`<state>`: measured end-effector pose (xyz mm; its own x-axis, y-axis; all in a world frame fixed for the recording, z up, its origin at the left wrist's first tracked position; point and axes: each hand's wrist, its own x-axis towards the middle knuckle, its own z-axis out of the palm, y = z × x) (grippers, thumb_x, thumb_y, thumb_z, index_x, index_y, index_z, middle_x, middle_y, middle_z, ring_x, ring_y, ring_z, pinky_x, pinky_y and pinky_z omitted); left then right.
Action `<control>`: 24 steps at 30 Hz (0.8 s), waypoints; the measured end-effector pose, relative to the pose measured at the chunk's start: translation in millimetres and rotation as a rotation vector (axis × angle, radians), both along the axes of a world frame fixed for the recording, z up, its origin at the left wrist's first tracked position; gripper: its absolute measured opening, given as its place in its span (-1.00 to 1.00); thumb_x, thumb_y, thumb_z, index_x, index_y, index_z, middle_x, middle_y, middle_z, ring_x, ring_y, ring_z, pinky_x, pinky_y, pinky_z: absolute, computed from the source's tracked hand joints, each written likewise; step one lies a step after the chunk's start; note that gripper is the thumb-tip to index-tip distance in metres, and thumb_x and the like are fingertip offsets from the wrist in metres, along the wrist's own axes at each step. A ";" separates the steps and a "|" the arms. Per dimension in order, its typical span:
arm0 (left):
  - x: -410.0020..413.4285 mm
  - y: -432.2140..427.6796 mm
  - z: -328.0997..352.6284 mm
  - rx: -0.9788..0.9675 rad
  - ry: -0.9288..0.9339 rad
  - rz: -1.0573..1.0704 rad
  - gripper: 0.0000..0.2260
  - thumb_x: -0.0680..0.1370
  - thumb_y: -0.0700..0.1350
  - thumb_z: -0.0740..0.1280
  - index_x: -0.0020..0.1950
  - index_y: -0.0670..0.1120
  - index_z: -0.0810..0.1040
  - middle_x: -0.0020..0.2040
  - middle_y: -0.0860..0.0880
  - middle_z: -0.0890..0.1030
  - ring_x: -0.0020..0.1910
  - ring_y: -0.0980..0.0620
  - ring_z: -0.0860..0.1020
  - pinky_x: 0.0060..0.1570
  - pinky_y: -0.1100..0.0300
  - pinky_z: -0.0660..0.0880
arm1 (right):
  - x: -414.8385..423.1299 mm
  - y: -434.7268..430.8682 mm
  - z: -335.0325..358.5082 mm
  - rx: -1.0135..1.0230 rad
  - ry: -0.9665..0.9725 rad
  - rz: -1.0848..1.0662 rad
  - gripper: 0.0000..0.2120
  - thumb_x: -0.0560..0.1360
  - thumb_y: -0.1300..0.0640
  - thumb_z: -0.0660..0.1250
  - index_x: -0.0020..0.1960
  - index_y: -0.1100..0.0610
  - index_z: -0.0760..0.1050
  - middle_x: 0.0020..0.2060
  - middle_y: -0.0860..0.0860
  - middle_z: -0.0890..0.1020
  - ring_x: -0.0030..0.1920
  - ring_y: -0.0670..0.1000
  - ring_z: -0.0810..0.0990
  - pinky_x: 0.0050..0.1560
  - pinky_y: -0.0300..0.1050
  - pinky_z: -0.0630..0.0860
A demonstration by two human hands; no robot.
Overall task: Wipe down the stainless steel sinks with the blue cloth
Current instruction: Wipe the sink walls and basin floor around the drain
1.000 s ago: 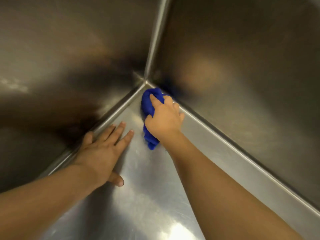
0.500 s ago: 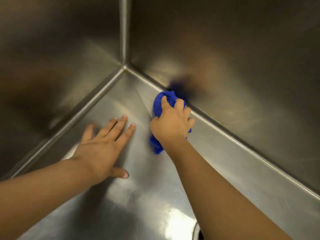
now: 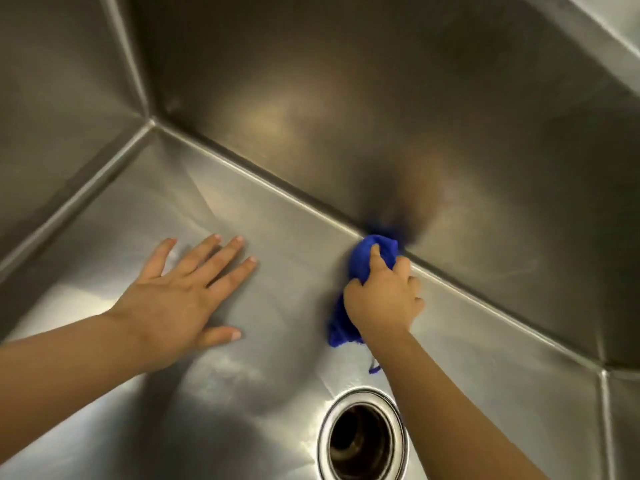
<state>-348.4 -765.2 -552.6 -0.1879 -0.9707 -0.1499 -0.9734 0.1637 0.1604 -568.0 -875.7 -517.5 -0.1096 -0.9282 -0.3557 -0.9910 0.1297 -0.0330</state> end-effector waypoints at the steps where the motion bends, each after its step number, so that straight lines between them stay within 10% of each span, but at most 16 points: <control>1: -4.2 -1.2 -1.4 0.000 -0.003 -0.017 -0.26 0.41 0.38 0.06 0.43 -0.05 0.41 0.41 -0.15 0.44 0.35 -0.10 0.29 0.23 -0.15 0.12 | 13.3 -0.7 -1.8 -0.020 -0.035 0.079 -0.37 0.51 0.05 0.20 0.53 -0.11 0.08 0.43 0.03 0.15 0.34 0.18 0.22 0.28 0.07 0.20; 7: -28.0 1.3 -7.4 -0.011 -0.044 -0.098 -0.30 0.46 0.34 0.05 0.48 -0.04 0.35 0.45 -0.12 0.39 0.39 -0.09 0.28 0.27 -0.11 0.11 | 14.3 -7.0 -8.7 -0.060 -0.155 0.386 -0.38 0.52 0.03 0.20 0.54 -0.13 0.08 0.46 -0.01 0.16 0.37 0.12 0.20 0.26 0.02 0.20; 16: -60.1 -7.0 -5.0 -0.023 0.009 -0.082 -0.37 0.50 0.27 0.06 0.50 0.00 0.32 0.46 -0.05 0.38 0.41 -0.02 0.26 0.42 0.04 -0.14 | -125.7 15.4 3.1 0.010 -0.034 -0.217 -0.38 0.53 0.09 0.16 0.54 -0.13 0.06 0.46 0.02 0.16 0.33 0.18 0.25 0.31 0.13 0.28; 24: -101.9 -13.3 -14.1 -0.094 -0.060 -0.154 -0.42 0.52 0.20 0.05 0.50 0.00 0.32 0.45 -0.06 0.39 0.39 -0.04 0.27 0.25 -0.09 0.14 | -64.4 -2.2 -8.2 -0.053 -0.159 0.226 -0.38 0.51 0.02 0.22 0.53 -0.11 0.11 0.42 0.00 0.18 0.34 0.16 0.21 0.31 0.11 0.19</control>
<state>-450.3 -778.5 -566.6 -0.3289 -0.9414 -0.0750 -0.9430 0.3231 0.0800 -632.4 -877.9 -525.7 0.1557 -0.9405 -0.3020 -0.9763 -0.1000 -0.1917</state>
